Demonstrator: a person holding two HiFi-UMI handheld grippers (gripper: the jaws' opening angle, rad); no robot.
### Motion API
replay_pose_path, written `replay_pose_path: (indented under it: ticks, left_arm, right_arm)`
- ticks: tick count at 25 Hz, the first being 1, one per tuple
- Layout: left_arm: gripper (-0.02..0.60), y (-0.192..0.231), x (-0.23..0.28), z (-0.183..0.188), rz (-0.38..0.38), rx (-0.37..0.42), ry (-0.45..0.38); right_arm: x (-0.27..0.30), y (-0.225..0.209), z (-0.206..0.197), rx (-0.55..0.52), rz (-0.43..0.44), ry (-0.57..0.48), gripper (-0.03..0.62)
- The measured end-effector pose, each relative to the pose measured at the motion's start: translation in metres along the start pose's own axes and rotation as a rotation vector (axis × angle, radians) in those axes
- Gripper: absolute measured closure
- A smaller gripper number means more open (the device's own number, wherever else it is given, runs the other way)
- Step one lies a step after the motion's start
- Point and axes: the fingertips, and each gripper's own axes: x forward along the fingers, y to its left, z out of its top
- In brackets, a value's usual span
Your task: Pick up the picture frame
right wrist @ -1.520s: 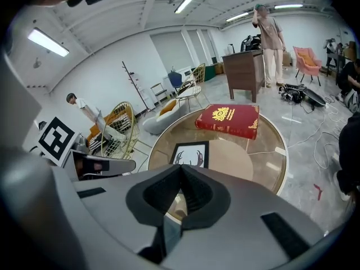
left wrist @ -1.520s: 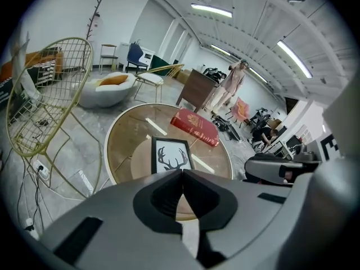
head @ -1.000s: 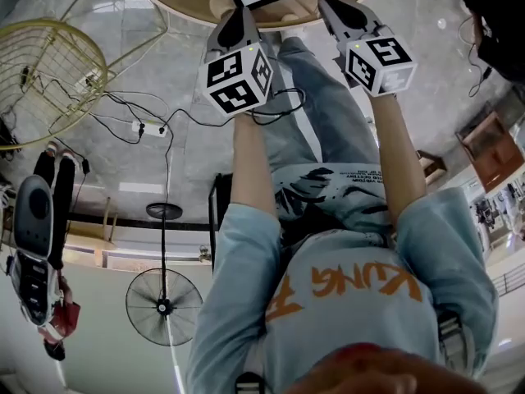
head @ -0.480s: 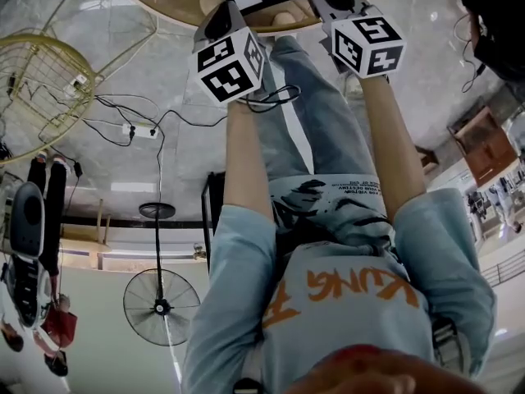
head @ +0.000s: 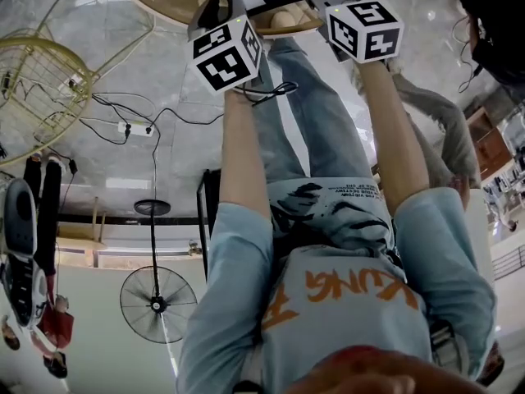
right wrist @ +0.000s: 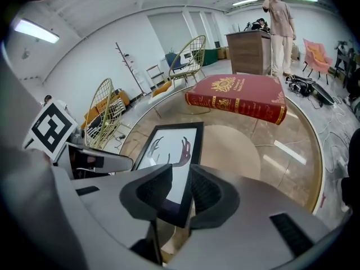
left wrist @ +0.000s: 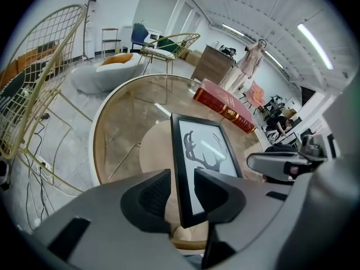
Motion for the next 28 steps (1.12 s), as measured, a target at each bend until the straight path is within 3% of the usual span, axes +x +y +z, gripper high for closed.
replay_pose_path:
  ticks: [7, 28]
  left_arm:
    - [0.433, 0.009, 0.013, 0.010, 0.001, -0.008, 0.009]
    - [0.443, -0.002, 0.033, 0.018, -0.023, -0.008, 0.057]
  right_arm:
    - [0.023, -0.012, 0.002, 0.015, -0.028, 0.031, 0.457]
    - [0.047, -0.030, 0.007, 0.066, -0.030, 0.078, 0.490]
